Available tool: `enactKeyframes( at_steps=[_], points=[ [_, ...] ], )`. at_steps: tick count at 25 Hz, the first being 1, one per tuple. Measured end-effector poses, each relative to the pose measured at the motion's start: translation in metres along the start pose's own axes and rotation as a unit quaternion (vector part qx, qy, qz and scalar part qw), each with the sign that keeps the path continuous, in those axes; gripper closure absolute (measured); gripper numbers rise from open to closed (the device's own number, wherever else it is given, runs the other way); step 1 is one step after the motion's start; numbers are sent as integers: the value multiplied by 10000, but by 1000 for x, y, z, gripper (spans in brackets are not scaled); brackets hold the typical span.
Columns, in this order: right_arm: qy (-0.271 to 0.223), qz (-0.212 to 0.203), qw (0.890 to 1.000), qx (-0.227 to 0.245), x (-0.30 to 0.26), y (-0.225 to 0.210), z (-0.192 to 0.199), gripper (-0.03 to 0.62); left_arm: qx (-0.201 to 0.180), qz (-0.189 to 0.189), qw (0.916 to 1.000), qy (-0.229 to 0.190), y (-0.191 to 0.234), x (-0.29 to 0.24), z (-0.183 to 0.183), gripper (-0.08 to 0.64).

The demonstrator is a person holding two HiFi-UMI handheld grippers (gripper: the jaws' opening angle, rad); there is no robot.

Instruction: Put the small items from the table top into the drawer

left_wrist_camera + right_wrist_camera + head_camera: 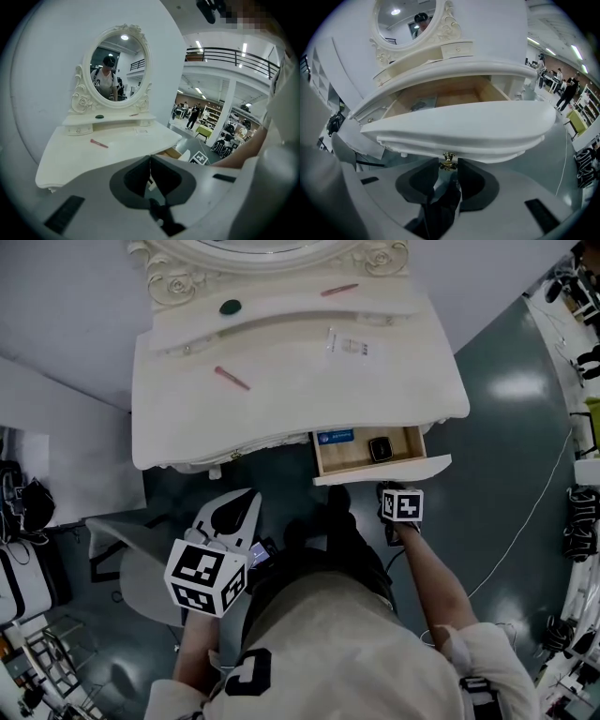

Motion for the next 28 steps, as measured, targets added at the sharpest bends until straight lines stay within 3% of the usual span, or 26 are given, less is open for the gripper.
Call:
enactKeyframes(
  at_steps=[10, 17, 28],
  points=[
    [14, 219, 9997, 98, 8, 2, 23, 454, -91, 504, 9986, -89, -12, -1, 21, 503],
    [-58, 256, 9997, -16, 12, 2, 38, 454, -123, 546, 9983, 169, -16, 11, 40, 503],
    [42, -8, 10000, 65, 16, -3, 49, 454, -207, 594, 9980, 16, -47, 4, 15, 503]
  ],
)
Point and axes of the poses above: the fingertips, and each gripper's own axes: x backward along the fingers, y to its left, z out of its underside, the point moved 8 cm from there along x, backward along the fingers, and after that the axes turned 4 degrees about y, right-handed, at the moved point
